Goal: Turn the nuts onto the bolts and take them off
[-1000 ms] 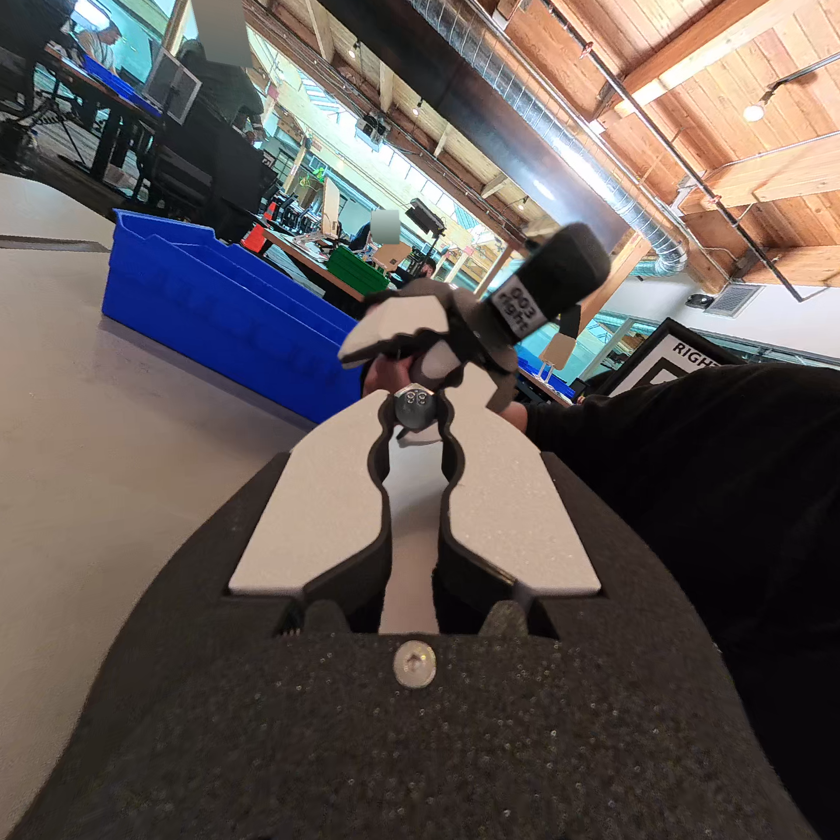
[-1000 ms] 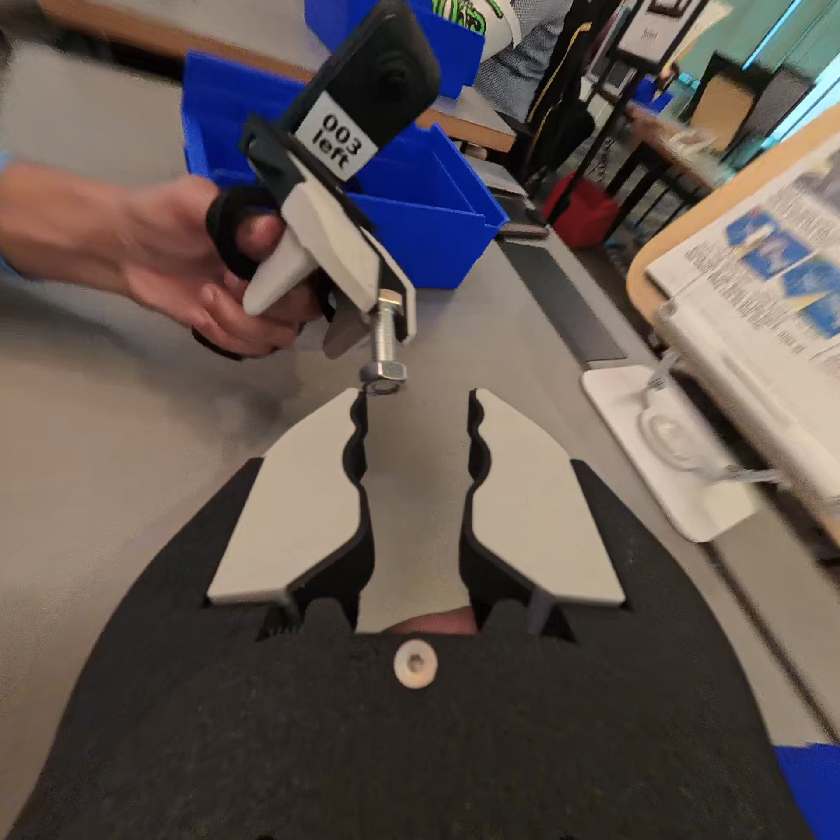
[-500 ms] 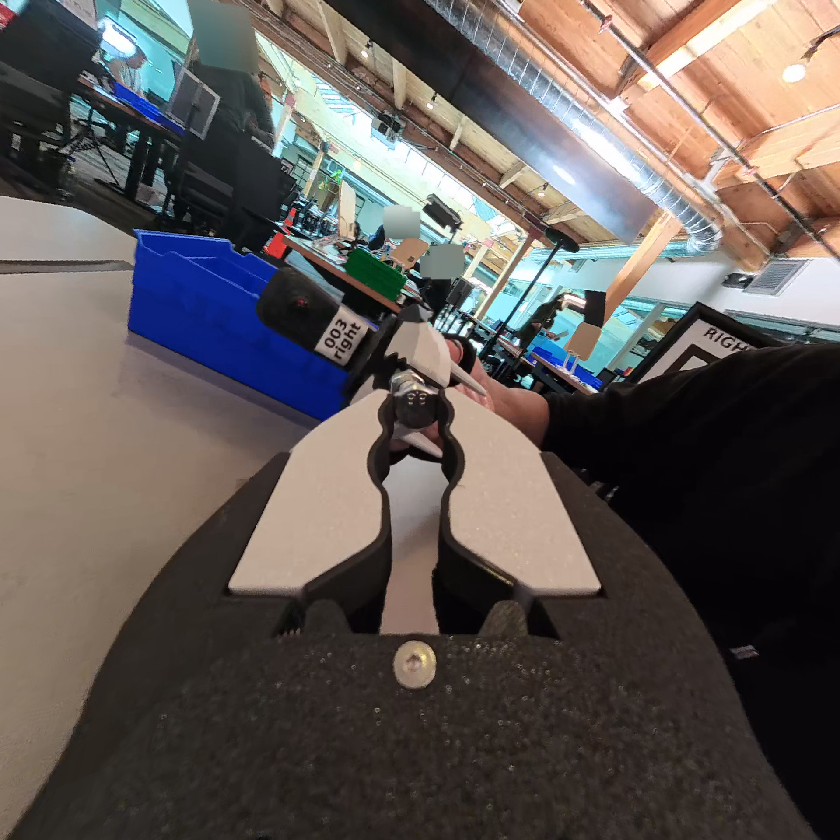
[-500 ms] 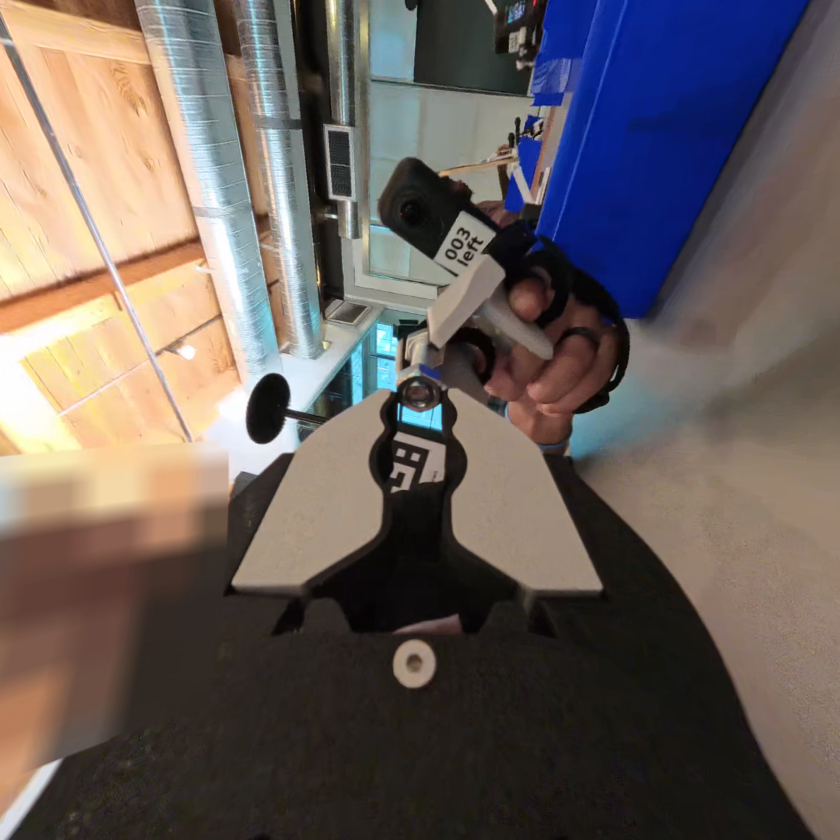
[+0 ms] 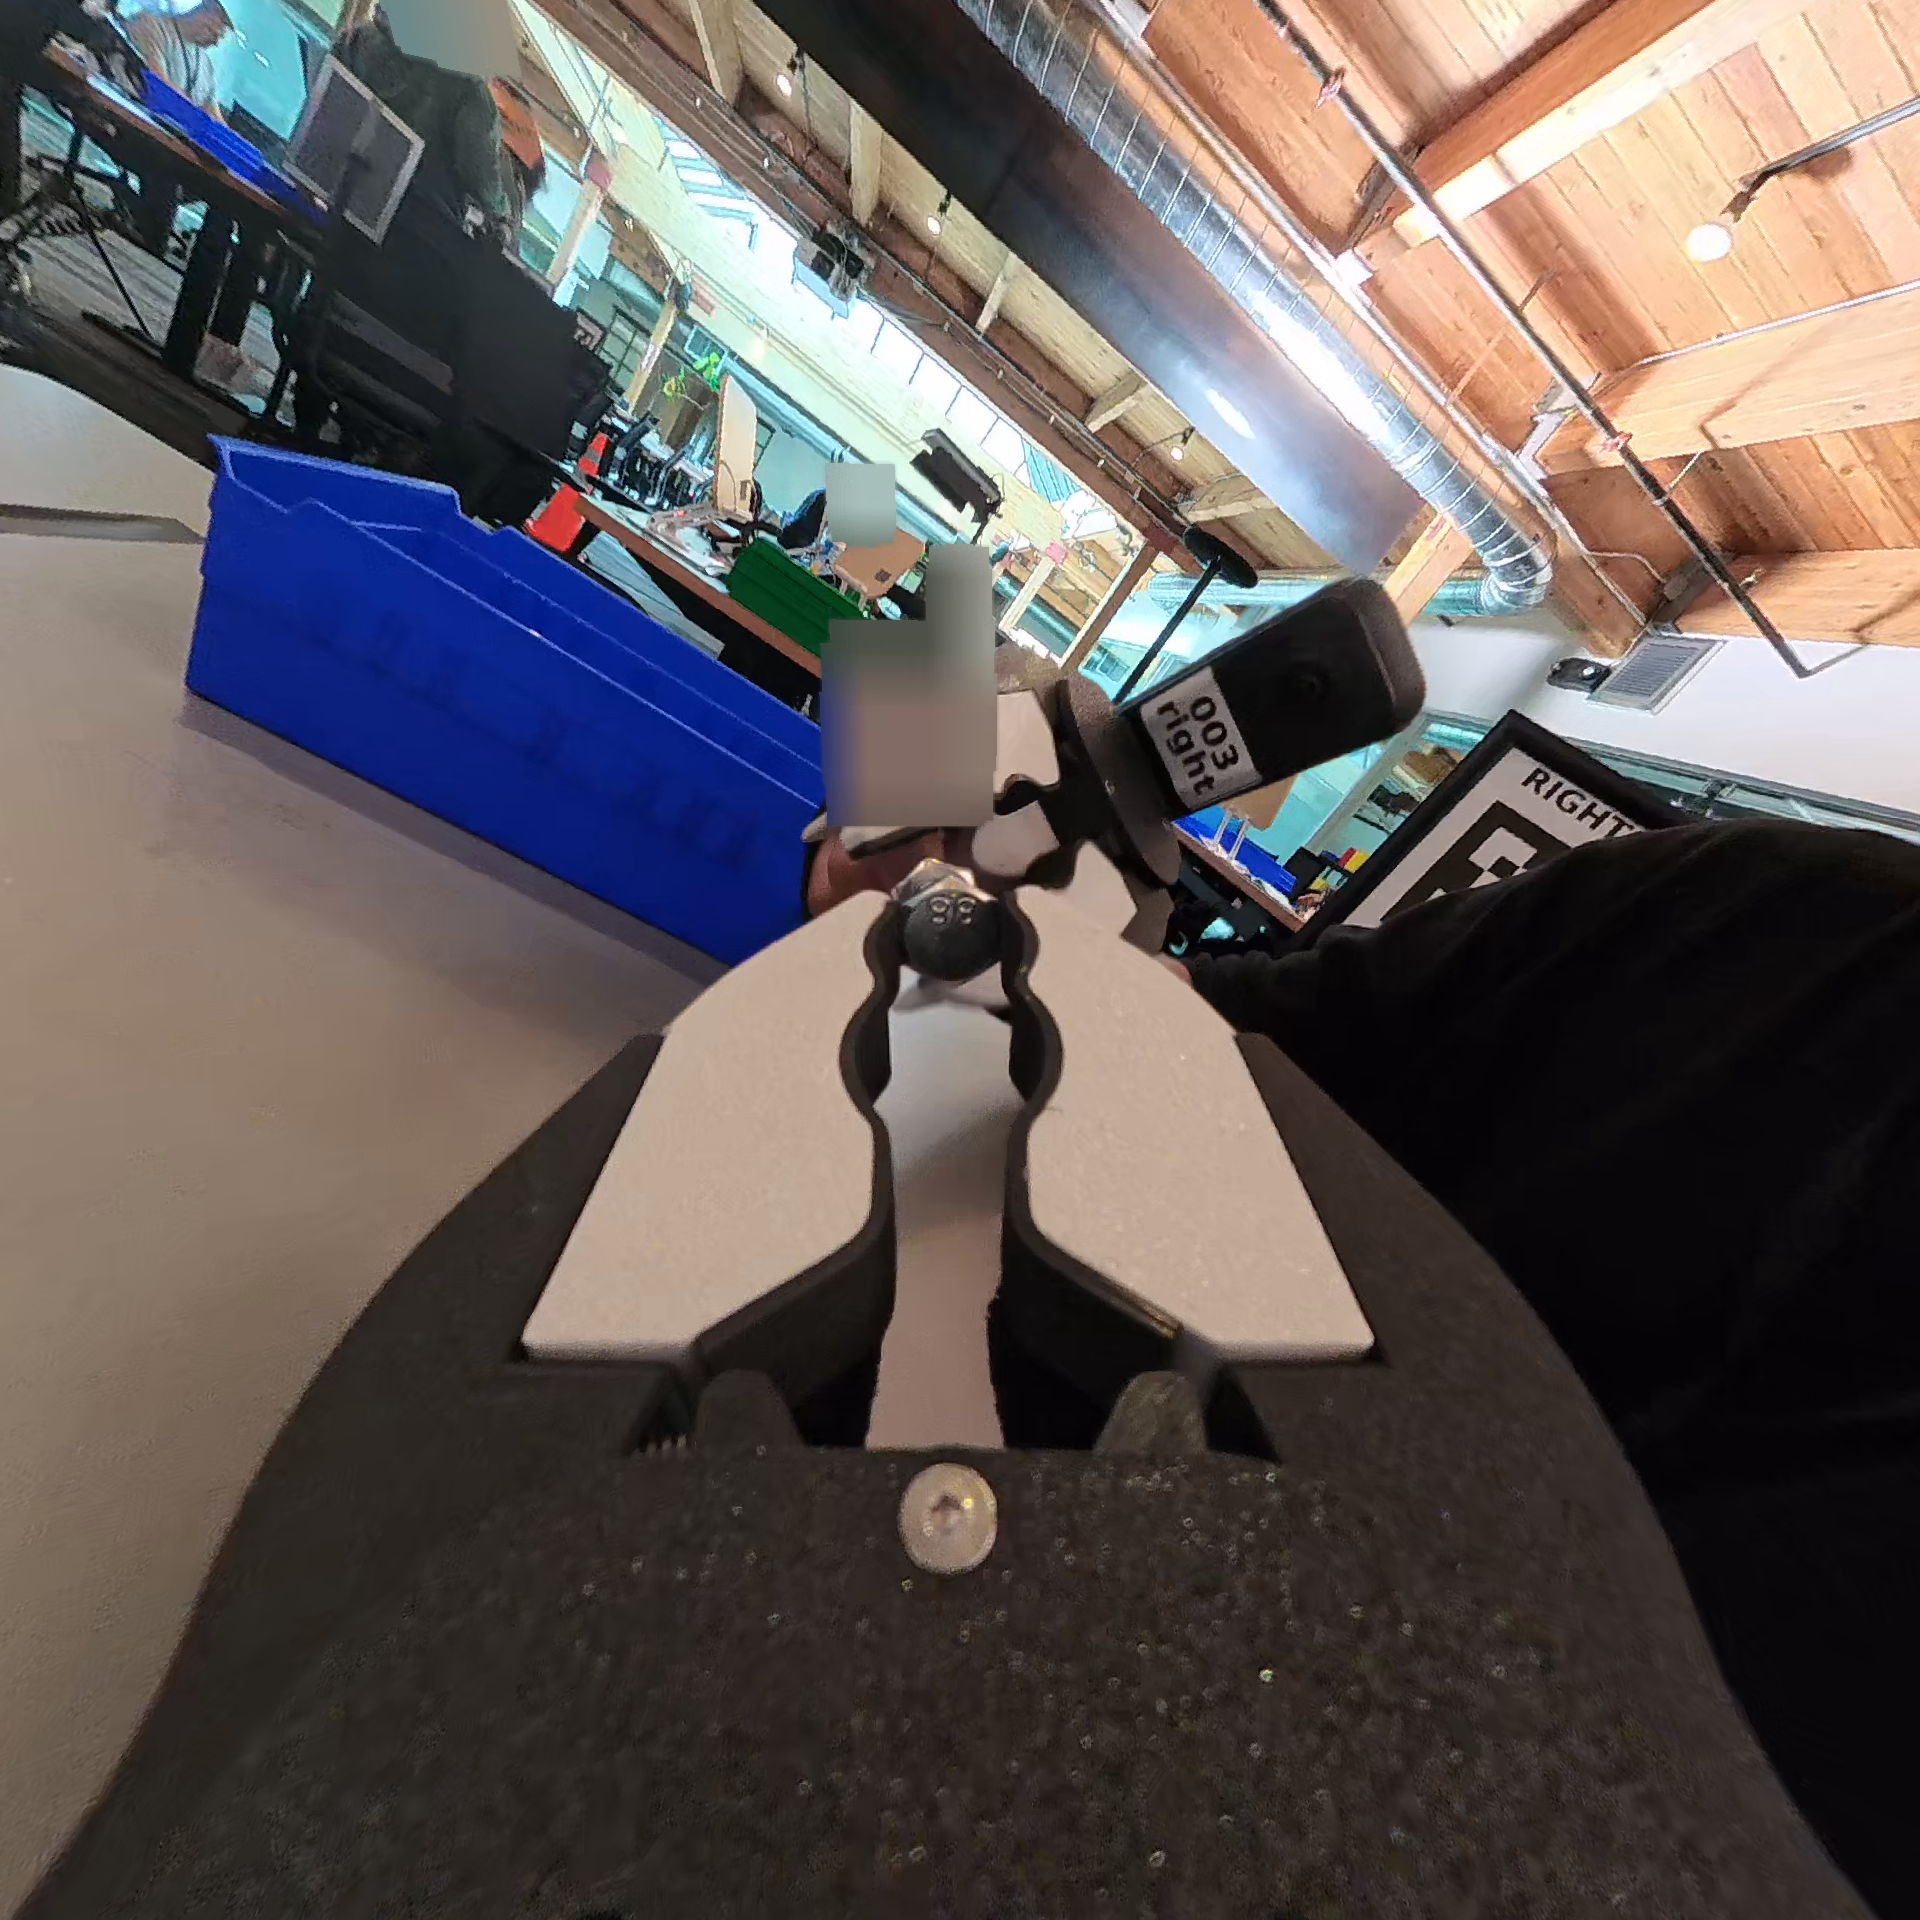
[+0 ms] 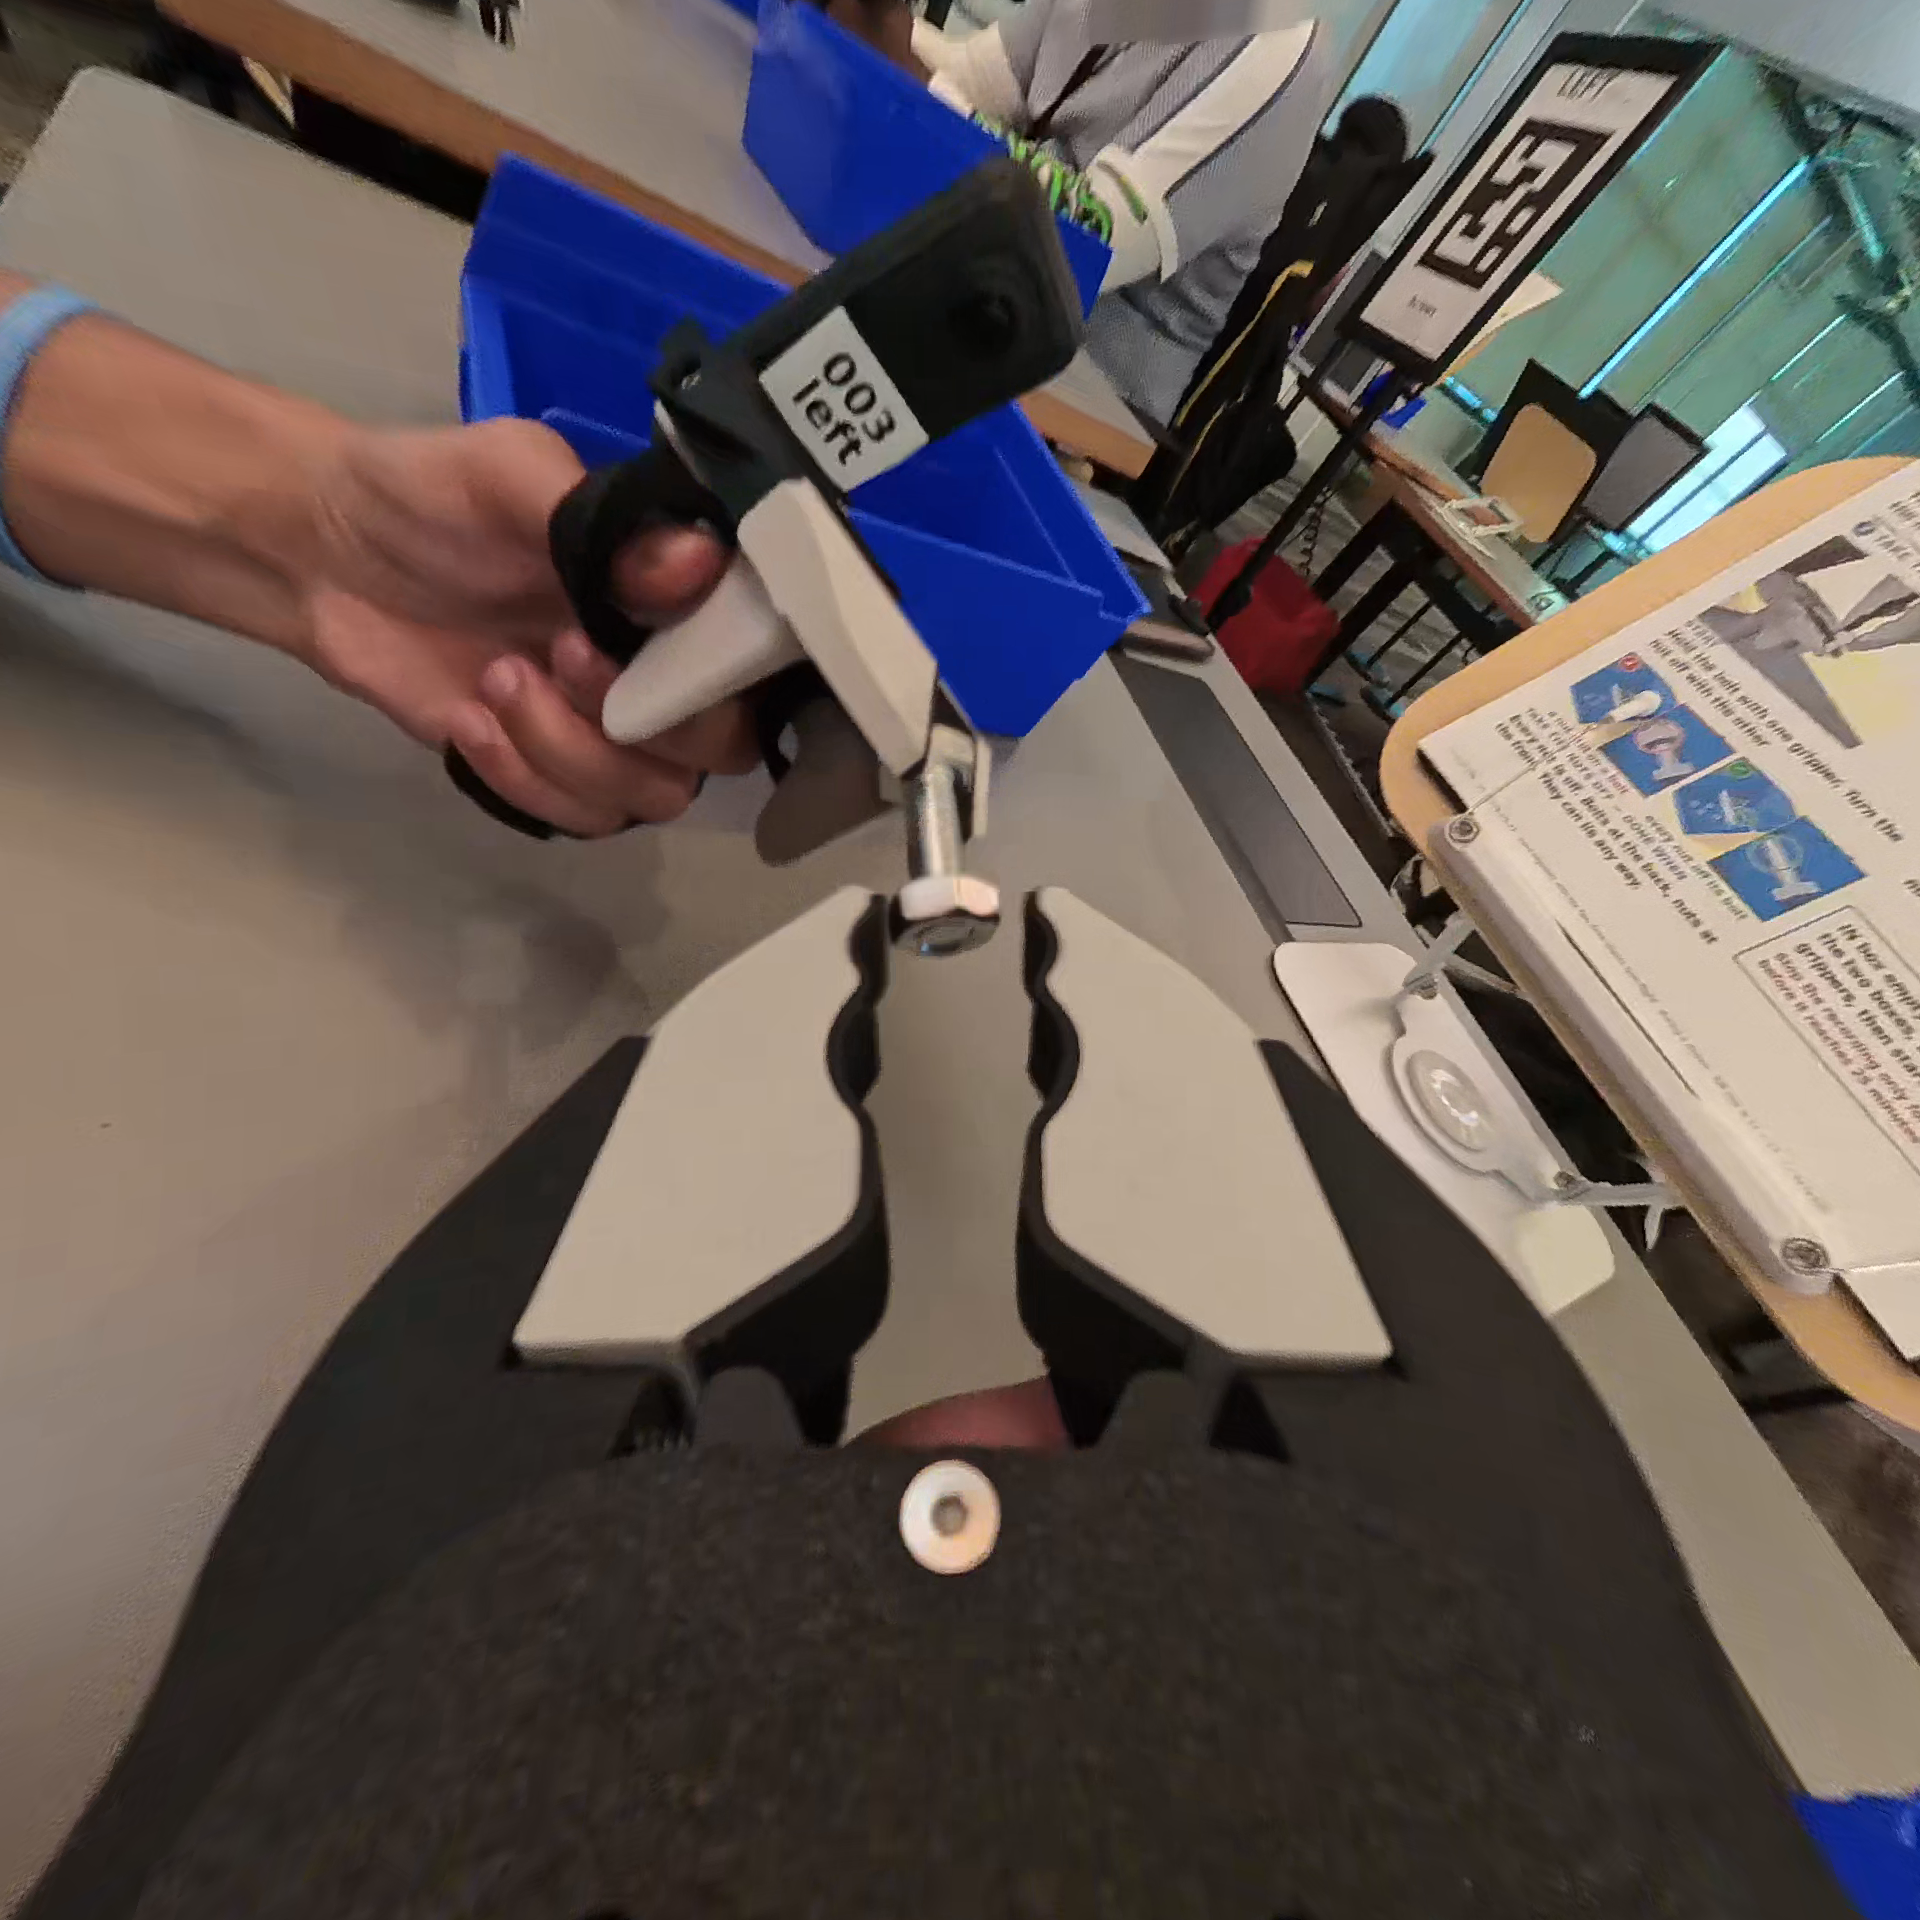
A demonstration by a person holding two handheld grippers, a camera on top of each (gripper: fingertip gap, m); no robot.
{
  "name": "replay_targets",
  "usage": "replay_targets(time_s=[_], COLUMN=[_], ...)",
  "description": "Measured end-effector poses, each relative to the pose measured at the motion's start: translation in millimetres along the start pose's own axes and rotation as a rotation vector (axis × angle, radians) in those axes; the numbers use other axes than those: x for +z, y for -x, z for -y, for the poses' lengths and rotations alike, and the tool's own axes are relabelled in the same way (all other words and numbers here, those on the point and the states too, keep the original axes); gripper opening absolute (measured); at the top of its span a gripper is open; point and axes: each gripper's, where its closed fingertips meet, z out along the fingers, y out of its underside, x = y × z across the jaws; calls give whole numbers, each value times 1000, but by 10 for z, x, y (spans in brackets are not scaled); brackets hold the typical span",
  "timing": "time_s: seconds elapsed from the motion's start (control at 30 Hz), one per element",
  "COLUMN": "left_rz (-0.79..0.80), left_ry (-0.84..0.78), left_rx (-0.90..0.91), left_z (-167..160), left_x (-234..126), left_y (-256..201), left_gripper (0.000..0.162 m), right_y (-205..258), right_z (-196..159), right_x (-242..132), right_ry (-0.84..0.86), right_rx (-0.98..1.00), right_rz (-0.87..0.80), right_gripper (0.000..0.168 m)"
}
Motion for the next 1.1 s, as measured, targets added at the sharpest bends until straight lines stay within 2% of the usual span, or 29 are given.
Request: replay_targets(time_s=[0.07, 0.13, 0.23, 0.3, 0.37, 0.4, 0.43, 0.47, 0.53, 0.6, 0.67, 0.73, 0.8, 0.87, 0.93, 0.97, 1.03, 1.1], left_rz=[2, 15, 0, 56, 69, 63, 65, 66, 50, 52, 35, 30, 16, 9, 9, 3, 2, 69], left_ry=[-5, 6, -2, 39, 37, 27, 14, 2, -12, -19, 3, 45, 69, 94, 136, 139, 162, 201], left_rx=[2, 15, 34, 74, 72, 55, 45, 38, 23, 21, 11, 14, 12, 11, 16, 22, 29, 90], left_z=[0, -7, 15, -48, -60, -55, -46, -34, -7, 12, -26, -100, -157, -214, -298, -314, -347, -397], left_x=[6, 3, 13, 74, 91, 82, 68, 51, 26, 14, 28, 57, 91, 131, 174, 186, 200, 199], left_y=[3, 17, -37, 7, 34, 45, 62, 74, 68, 72, 54, 46, 27, 12, 6, -10, -34, 16], left_gripper=[17, 17, 17, 17, 17, 17, 17, 17, 17, 17, 17, 17, 17, 17, 17, 17, 17, 17], right_y=[8, 31, 17, -96, -123, -112, -95, -58, -1, -64, -73, -80, -68, 33, 84, 95, 122, 137], right_z=[11, 1, 171, 214, 197, 174, 142, 116, -10, -125, -95, -38, -40, -84, -67, -48, -27, -58], right_x=[1, 8, -55, -81, -96, -89, -68, -49, 2, 5, -62, -130, -162, -173, -197, -212, -238, -215], right_ry=[-19, -22, -155, -269, -346, -364, -357, -323, -194, -101, -72, -71, -62, -33, -52, -71, -90, -48], right_rx=[56, 278, 967, 1382, 1525, 1495, 1437, 1342, 1050, 702, 408, 206, 87, 73, 89, 125, 275, 551], right_rz=[29, 147, 518, 711, 823, 804, 740, 674, 501, 291, 201, 141, 126, 203, 246, 267, 359, 469], right_gripper=[19, 19, 19, 18, 19, 20, 31, 46, 55, 53, 53, 45, 39, 35, 19, 19, 19, 19])
